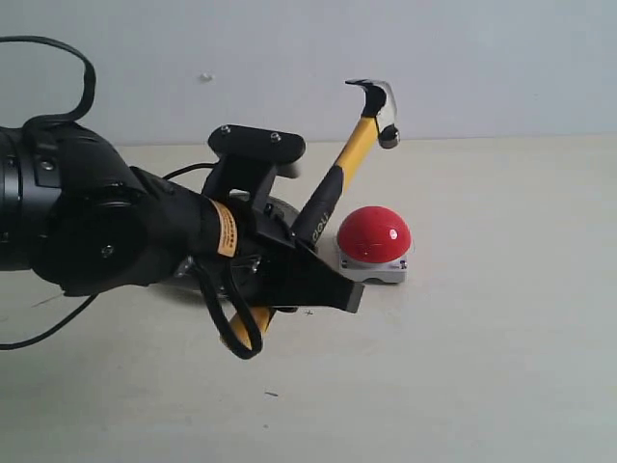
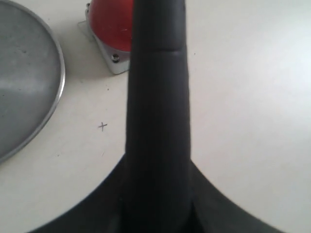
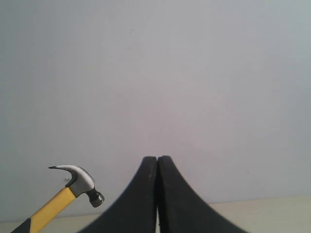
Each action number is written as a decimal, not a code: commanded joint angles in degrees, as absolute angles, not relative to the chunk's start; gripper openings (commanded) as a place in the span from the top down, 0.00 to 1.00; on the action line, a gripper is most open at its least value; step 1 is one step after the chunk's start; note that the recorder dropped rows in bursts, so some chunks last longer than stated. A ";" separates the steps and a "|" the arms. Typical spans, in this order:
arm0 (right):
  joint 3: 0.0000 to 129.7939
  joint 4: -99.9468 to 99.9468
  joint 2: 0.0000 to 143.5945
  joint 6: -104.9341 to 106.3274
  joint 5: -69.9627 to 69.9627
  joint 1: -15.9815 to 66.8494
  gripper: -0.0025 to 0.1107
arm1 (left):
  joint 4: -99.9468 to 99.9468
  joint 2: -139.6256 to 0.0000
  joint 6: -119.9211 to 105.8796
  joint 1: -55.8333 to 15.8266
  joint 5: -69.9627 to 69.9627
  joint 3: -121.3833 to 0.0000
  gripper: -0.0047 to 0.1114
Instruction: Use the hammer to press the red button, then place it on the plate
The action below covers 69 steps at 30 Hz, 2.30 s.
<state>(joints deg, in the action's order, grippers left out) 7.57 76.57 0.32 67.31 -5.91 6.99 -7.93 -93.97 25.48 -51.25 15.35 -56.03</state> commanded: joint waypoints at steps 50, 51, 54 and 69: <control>7.34 76.11 0.00 67.33 -5.98 6.64 0.98 | -13.05 -96.91 32.12 -55.08 20.20 -62.63 0.96; 7.34 76.11 0.00 67.33 -5.98 6.64 0.98 | -13.05 -97.18 32.12 -55.08 20.20 -62.63 0.96; 7.34 76.11 0.00 67.33 -5.98 6.64 0.98 | -14.49 -97.30 32.21 -54.68 20.79 -62.77 0.96; 7.34 76.11 0.00 67.33 -5.98 6.64 0.98 | -22.50 -90.85 33.82 -54.71 30.05 -72.58 0.96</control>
